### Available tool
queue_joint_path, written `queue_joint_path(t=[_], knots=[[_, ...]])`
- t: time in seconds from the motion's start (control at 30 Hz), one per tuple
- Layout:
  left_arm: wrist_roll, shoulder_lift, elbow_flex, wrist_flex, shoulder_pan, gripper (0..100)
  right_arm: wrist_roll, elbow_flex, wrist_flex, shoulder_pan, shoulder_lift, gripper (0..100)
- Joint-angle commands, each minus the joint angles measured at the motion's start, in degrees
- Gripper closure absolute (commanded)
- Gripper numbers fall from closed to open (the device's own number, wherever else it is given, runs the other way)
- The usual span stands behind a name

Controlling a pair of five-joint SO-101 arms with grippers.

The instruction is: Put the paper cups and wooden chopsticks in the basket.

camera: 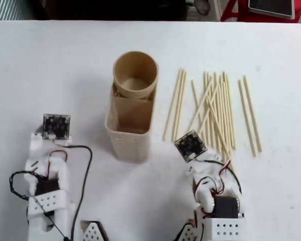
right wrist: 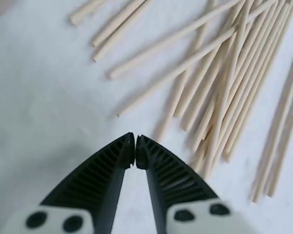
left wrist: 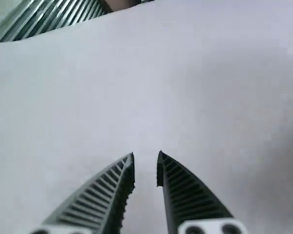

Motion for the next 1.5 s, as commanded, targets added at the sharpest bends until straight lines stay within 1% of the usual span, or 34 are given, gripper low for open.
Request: queue_joint_path(t=[0.0, 0.07, 0.1, 0.47, 0.53, 0.63, 0.73, 0.83, 0.93, 1.03, 1.1, 1.2, 1.23, 1.3, 1.47], knots=[[-0.5, -0.6, -0.1, 6.6, -1.9, 90, 0.5, 0.4, -1.3, -0.6, -0.3, 98.1], [-0.7, -0.9, -0.1, 10.8, -2.7, 90, 0.6, 0.4, -1.2, -0.1, -0.3, 98.1], [-0.7, -0.9, -0.2, 11.3, -2.8, 90, 0.6, 0.4, -1.2, -0.1, -0.3, 98.1], [-0.7, -0.9, -0.1, 10.5, -2.7, 90, 0.9, 0.1, 2.9, 0.3, -0.4, 98.1], [-0.7, -0.9, -0.1, 10.5, -2.7, 90, 4.1, -1.1, 2.9, 2.9, -0.4, 98.1], [-0.7, -0.9, -0.1, 10.5, -2.7, 90, 8.1, -5.7, 2.4, 7.5, -0.4, 98.1], [-0.7, -0.9, -0.1, 10.5, -2.7, 90, 8.4, -14.5, 1.3, 11.6, -0.2, 98.1], [-0.7, -0.9, -0.1, 10.5, -2.7, 90, 8.1, -25.1, 3.2, 13.8, 2.4, 98.1], [-0.7, -0.9, -0.1, 10.5, -2.7, 90, 8.4, -33.8, 4.4, 17.6, 11.8, 98.0], [-0.7, -0.9, -0.1, 10.5, -2.7, 90, 11.9, -41.7, 0.9, 21.8, 26.0, 97.0], [-0.7, -0.9, -0.1, 10.5, -2.7, 90, 15.4, -47.4, -0.9, 25.6, 37.3, 92.7], [-0.7, -0.9, -0.1, 10.5, -2.7, 90, 22.6, -55.6, -1.6, 30.1, 54.7, 83.4], [-0.7, -0.9, -0.1, 10.5, -2.7, 90, 24.4, -57.9, -1.6, 30.7, 60.4, 80.7], [-0.7, -0.9, -0.1, 10.5, -2.7, 90, 25.5, -63.1, -1.6, 31.2, 70.9, 77.3], [-0.7, -0.9, -0.1, 10.5, -2.7, 90, 25.3, -79.1, -1.4, 30.3, 94.0, 79.6]])
